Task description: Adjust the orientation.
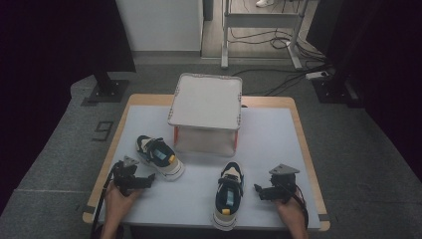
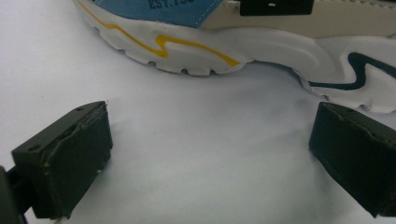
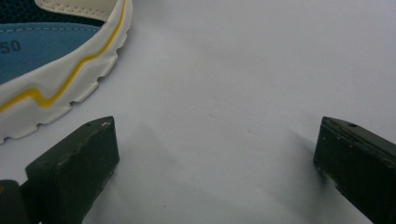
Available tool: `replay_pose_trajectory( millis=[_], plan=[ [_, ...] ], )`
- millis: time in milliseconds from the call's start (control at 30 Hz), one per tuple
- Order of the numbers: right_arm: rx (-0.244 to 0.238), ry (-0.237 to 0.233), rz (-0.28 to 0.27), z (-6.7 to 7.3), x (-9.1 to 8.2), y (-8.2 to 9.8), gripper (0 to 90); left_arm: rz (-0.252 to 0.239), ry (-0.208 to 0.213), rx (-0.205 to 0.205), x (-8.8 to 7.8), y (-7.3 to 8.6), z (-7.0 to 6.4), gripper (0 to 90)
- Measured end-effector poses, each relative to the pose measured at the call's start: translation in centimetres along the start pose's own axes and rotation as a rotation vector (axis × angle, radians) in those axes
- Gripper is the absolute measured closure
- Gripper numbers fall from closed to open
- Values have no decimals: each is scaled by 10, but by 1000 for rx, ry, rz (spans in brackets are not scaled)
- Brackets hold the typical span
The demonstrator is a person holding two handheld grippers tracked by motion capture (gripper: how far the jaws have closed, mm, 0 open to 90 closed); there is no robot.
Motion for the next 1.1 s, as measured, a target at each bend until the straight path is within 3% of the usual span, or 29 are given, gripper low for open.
replay_pose_trajectory(
  millis=[233,400,500,567,633,667,800,1100],
  plan=[
    [-2,2,-2,0,0,0,0,5,-4,-1,-2,0,-1,0],
    [-3,2,-3,0,0,0,0,31,32,29,-9,5,-6,0],
    [-3,2,-3,0,0,0,0,19,53,28,-15,4,-8,0],
    [-3,2,-3,0,0,0,0,-11,89,26,-26,0,-12,4],
    [-3,2,-3,0,0,0,0,-15,92,31,-30,-2,-14,25],
    [-3,2,-3,0,0,0,0,-23,88,50,-37,-6,-17,44],
    [-3,2,-3,0,0,0,0,-60,100,58,-49,-16,-24,139],
    [-3,2,-3,0,0,0,0,-123,148,118,-79,-59,-52,207]
  ],
)
Point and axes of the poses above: each handheld gripper's, and its own axes: x roughly forward along the jaws, y roughly out of its underside, z roughly to its left, the point moved 10 cm from there along x, roughly forward along the jaws, and after that the axes turned 10 degrees about -y, right-handed, at the moved point
